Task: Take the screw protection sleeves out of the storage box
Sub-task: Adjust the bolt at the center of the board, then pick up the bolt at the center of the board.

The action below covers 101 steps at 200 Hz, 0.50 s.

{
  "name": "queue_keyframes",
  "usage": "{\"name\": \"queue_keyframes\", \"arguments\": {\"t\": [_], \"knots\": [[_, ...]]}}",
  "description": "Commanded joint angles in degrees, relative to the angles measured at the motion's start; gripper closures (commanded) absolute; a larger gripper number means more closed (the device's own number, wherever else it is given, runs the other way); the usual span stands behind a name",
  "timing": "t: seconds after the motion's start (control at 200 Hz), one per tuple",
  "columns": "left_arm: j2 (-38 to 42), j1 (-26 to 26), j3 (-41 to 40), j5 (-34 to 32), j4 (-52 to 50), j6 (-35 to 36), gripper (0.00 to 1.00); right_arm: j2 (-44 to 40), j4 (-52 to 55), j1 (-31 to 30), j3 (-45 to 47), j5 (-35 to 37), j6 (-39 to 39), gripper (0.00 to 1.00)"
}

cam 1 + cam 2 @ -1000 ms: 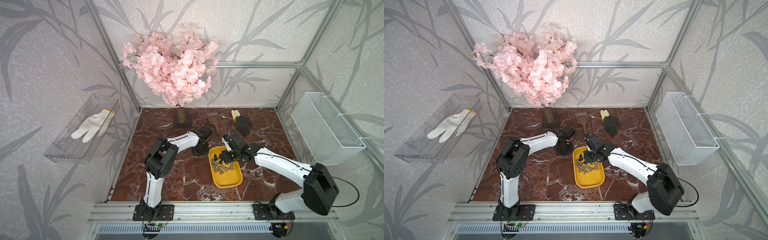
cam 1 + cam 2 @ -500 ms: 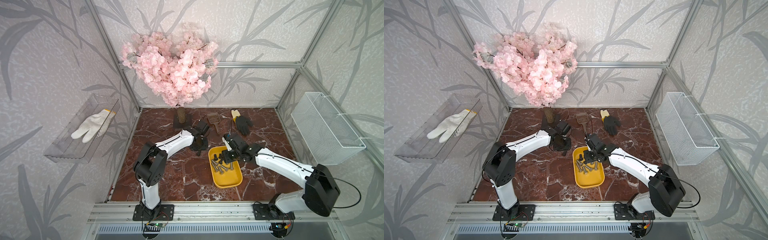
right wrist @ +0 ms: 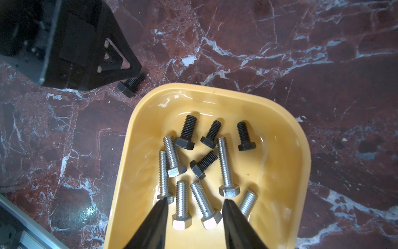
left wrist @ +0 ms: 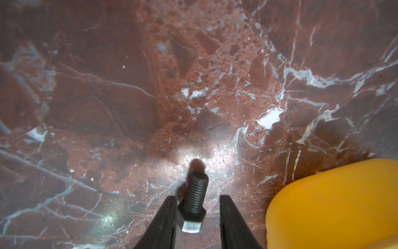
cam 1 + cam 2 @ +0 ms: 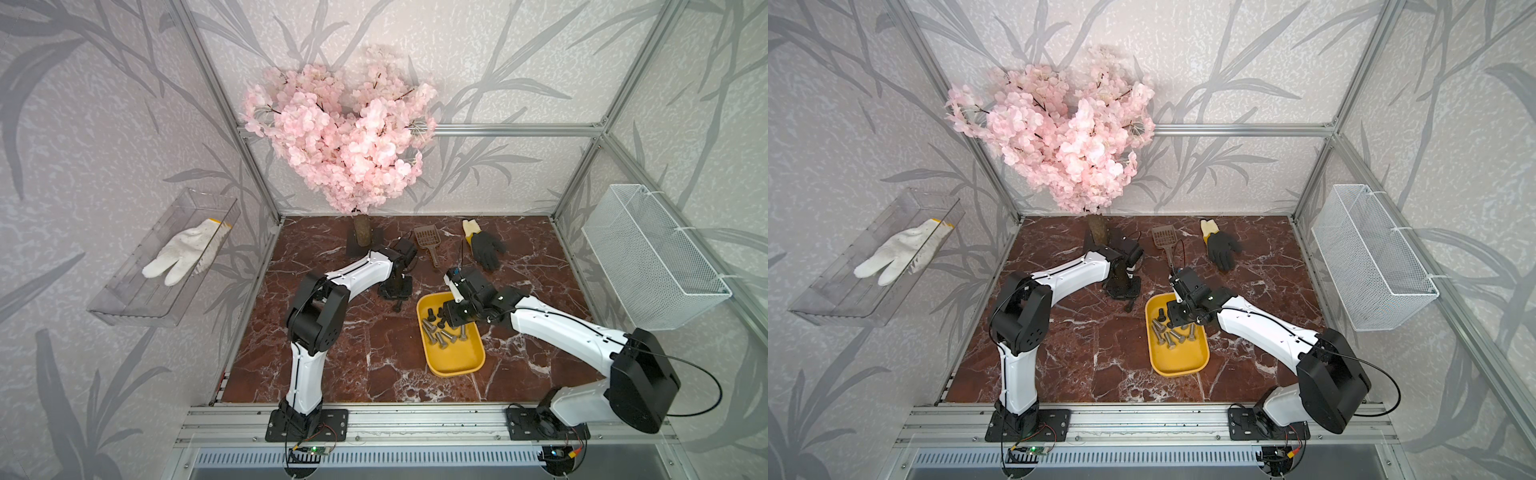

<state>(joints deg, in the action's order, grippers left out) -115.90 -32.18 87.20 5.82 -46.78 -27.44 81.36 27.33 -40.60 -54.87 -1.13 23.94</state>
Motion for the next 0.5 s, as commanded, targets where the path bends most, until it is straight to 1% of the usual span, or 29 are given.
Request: {"name": "queue_keyframes", "arguments": {"t": [0.0, 0.265, 0.355, 0.405, 0.5], "knots": [[-1.50, -0.05, 1.70, 0.31, -3.25, 2.86, 0.65, -0.59, 0.44, 0.19, 0.55, -0.19, 0.24, 0.54], [-4.14, -0.06, 2.45, 0.14, -4.27, 3.46, 0.68, -0.50, 0.35, 0.18, 0.56, -0.19, 0.32, 0.54], [-4.82, -0.02, 2.72, 0.22, -4.19, 3.45, 0.71, -0.50, 0.35, 0.21, 0.56, -0.11, 0.33, 0.54], [-5.14, -0.07, 2.87, 0.22, -4.35, 3.52, 0.73, -0.50, 0.35, 0.22, 0.48, -0.10, 0.39, 0.54], [-5.55, -0.07, 3.02, -0.12, -4.65, 3.36, 0.83, -0.42, 0.21, 0.18, 0.47, -0.02, 0.38, 0.54]]}}
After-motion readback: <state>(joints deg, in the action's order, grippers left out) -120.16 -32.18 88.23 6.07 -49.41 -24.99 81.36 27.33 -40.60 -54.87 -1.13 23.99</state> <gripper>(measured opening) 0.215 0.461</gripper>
